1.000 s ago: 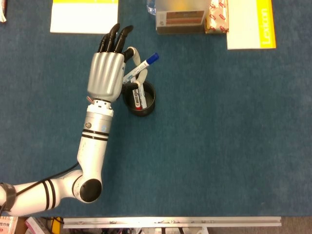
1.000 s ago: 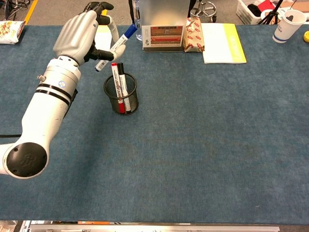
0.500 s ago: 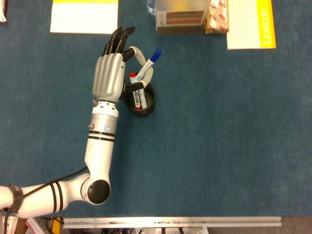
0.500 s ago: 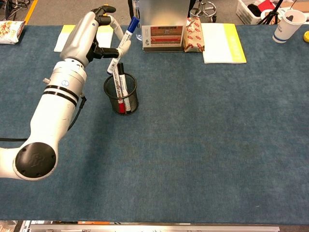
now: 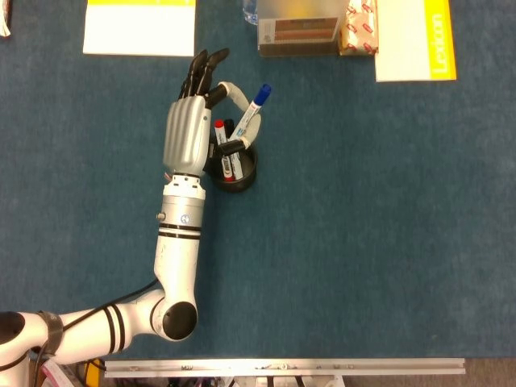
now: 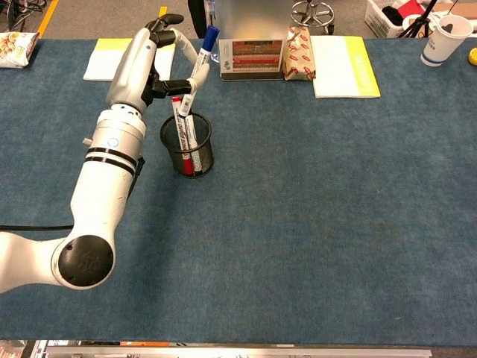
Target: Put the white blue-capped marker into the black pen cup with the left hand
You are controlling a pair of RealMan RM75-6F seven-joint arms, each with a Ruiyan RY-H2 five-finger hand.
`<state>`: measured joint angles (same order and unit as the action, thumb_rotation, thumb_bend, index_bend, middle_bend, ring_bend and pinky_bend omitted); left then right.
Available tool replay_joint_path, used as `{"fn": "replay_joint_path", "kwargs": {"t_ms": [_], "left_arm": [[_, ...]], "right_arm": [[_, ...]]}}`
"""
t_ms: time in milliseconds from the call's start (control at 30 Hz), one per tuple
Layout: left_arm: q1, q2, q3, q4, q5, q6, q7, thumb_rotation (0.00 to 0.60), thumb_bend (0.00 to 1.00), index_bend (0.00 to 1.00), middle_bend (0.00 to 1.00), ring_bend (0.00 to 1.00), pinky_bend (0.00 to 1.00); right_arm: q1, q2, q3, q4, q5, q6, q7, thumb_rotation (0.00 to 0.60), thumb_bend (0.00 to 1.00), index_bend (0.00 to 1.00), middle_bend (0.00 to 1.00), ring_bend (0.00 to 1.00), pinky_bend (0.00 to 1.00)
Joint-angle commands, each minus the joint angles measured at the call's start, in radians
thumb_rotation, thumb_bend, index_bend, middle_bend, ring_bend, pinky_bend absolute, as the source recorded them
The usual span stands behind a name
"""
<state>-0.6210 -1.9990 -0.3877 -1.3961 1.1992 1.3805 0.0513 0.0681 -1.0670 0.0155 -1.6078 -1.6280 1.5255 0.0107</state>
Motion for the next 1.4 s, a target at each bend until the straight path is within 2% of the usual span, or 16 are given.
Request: {"fn": "replay_joint_path", "kwargs": {"t_ms": [33, 333, 500, 733, 933, 1400], "left_arm": [[0.007, -0.001, -0.004, -0.012, -0.015, -0.007, -0.007, 0.536, 0.35, 0.60, 0.13, 0.02, 0.13], [0.028, -0.008, -0.019, -0.057, -0.081, -0.051, -0.049, 0.593, 0.35, 0.58, 0.10, 0.00, 0.11], [0.030, -0.008, -0.018, -0.055, -0.083, -0.057, -0.050, 0.598, 0.35, 0.58, 0.10, 0.00, 0.11], [0.036, -0.007, -0.020, -0.061, -0.084, -0.060, -0.057, 0.594, 0.35, 0.58, 0.10, 0.00, 0.11], [0.041, -0.005, -0.024, -0.069, -0.079, -0.059, -0.074, 0.536, 0.35, 0.56, 0.09, 0.00, 0.10], [0.054, 0.000, -0.022, -0.071, -0.086, -0.069, -0.088, 0.527, 0.35, 0.53, 0.09, 0.00, 0.10]], "right_arm": [[0.001, -0.001, 0.000, 0.000, 0.001, -0.001, -0.001, 0.600, 0.00, 0.30, 0.25, 0.22, 0.38], [0.000, 0.001, 0.001, -0.001, 0.001, 0.001, 0.000, 0.600, 0.00, 0.30, 0.25, 0.22, 0.38], [-0.001, 0.003, 0.002, -0.001, 0.002, 0.005, 0.004, 0.600, 0.00, 0.30, 0.25, 0.22, 0.38], [-0.001, 0.002, 0.001, -0.001, 0.001, 0.004, 0.002, 0.600, 0.00, 0.30, 0.25, 0.22, 0.38], [-0.001, 0.003, 0.002, -0.001, 0.002, 0.005, 0.003, 0.600, 0.00, 0.30, 0.25, 0.22, 0.38], [-0.001, 0.003, 0.003, -0.002, 0.002, 0.006, 0.003, 0.600, 0.00, 0.30, 0.25, 0.22, 0.38]]}}
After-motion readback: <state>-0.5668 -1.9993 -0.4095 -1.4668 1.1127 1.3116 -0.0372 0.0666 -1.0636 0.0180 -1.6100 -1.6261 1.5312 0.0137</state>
